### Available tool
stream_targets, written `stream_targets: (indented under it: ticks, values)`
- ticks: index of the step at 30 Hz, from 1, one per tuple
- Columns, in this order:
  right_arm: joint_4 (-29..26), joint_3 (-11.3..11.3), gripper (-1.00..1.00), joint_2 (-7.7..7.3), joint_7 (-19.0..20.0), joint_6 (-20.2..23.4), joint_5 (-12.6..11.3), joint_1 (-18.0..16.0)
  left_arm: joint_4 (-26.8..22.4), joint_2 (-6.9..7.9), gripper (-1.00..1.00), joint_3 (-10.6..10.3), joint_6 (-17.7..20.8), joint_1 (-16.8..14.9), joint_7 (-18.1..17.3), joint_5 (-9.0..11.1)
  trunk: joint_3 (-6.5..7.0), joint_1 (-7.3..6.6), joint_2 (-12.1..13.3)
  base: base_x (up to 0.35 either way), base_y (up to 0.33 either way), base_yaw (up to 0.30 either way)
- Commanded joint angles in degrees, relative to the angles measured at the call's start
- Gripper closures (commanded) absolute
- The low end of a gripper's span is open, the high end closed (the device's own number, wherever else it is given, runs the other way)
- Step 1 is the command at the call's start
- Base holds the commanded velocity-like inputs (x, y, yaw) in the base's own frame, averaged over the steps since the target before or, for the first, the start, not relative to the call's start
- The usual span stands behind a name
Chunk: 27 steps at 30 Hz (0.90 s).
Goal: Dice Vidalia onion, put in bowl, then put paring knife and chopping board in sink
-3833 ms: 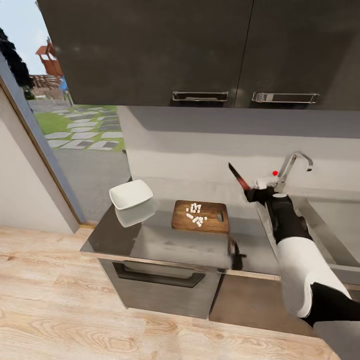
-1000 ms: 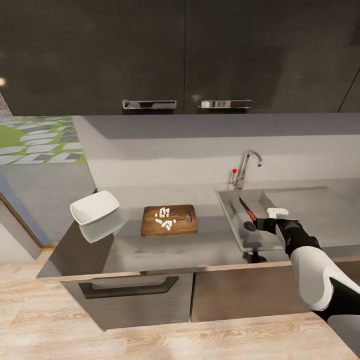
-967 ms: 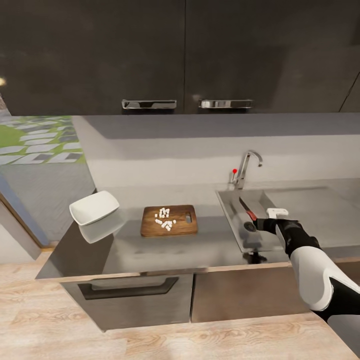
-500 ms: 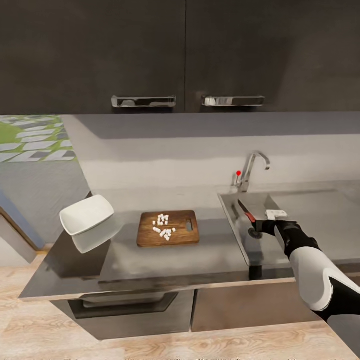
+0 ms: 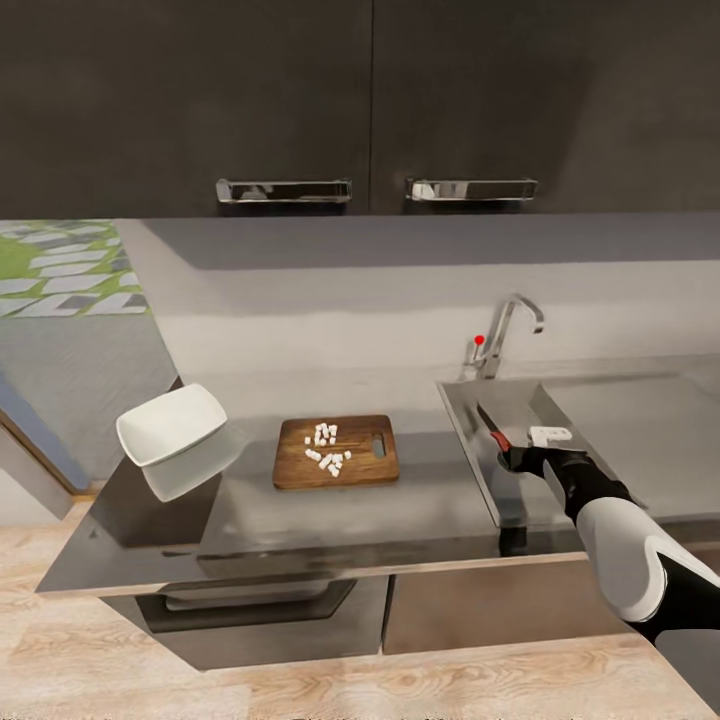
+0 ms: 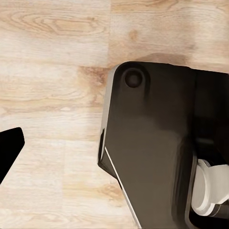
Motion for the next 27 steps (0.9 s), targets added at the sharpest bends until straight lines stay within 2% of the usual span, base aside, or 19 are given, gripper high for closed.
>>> stream_targets:
  ticks: [1, 27]
  values:
    - [-0.10, -0.46, 1.00, 0.04, 0.45, 0.22, 0.59, -0.05, -0.08, 0.00, -1.00, 0.06, 0.02, 0.02, -0.58, 0.60, -0.20, 0.03, -0.12, 0.000, 0.000, 0.000]
    - [-0.07, -0.49, 1.00, -0.20, 0.42, 0.21, 0.59, -0.05, -0.08, 0.00, -1.00, 0.06, 0.02, 0.02, -0.58, 0.60, -2.59, 0.03, -0.12, 0.000, 0.000, 0.000]
